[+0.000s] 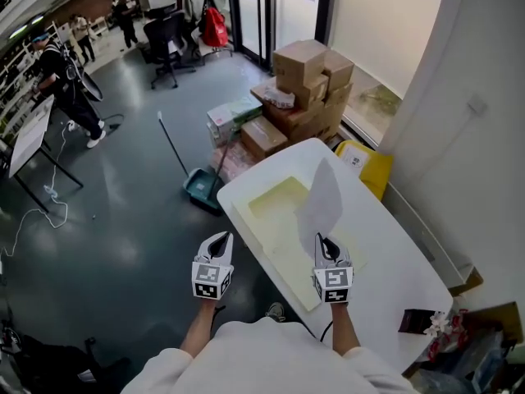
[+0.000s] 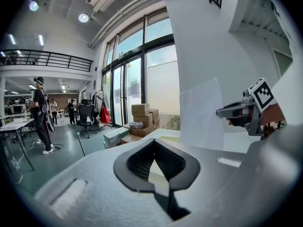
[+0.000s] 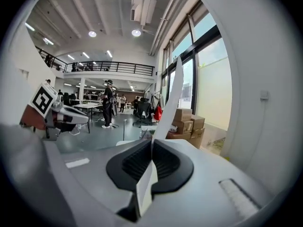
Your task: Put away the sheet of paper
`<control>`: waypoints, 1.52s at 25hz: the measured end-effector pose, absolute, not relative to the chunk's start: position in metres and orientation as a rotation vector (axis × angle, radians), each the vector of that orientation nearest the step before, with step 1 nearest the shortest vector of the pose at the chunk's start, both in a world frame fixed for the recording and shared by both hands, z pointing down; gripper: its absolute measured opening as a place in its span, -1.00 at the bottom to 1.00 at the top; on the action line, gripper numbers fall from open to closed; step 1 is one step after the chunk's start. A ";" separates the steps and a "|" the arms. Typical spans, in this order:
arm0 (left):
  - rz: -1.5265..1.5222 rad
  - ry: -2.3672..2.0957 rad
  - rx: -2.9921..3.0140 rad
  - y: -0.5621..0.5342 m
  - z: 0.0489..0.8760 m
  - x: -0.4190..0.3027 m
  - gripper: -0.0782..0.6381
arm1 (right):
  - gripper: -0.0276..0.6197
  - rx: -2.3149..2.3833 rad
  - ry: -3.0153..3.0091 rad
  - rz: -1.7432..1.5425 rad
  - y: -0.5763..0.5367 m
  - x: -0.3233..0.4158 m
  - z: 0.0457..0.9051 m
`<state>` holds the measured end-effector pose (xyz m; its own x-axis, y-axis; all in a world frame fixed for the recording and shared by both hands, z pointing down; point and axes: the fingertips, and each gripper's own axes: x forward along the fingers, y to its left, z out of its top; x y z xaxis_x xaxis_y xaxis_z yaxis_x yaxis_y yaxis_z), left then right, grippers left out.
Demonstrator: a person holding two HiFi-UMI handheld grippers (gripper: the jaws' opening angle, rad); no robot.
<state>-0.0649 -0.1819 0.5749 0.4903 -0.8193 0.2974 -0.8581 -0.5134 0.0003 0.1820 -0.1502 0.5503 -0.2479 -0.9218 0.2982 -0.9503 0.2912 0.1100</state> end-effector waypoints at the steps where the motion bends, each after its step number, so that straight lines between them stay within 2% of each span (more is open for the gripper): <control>1: 0.401 -1.472 2.578 -0.183 0.575 -0.064 -0.76 | -0.91 1.703 -2.280 0.148 -0.155 0.184 0.550; 9: 0.435 -1.494 2.550 -0.195 0.581 -0.063 -0.76 | -0.91 1.753 -2.369 0.271 -0.178 0.200 0.552; 20: 0.434 -1.365 2.609 -0.219 0.591 -0.040 -0.76 | -0.91 1.950 -2.471 0.693 -0.184 0.222 0.557; 25: 0.436 -1.340 2.601 -0.226 0.600 -0.047 -0.76 | -0.91 2.036 -2.494 1.002 -0.185 0.228 0.572; 32: 0.438 -1.319 2.587 -0.231 0.608 -0.056 -0.76 | -0.91 2.093 -2.612 1.592 -0.174 0.240 0.593; 38: 0.441 -1.295 2.586 -0.232 0.613 -0.058 -0.76 | -0.91 2.055 -2.623 1.768 -0.165 0.242 0.611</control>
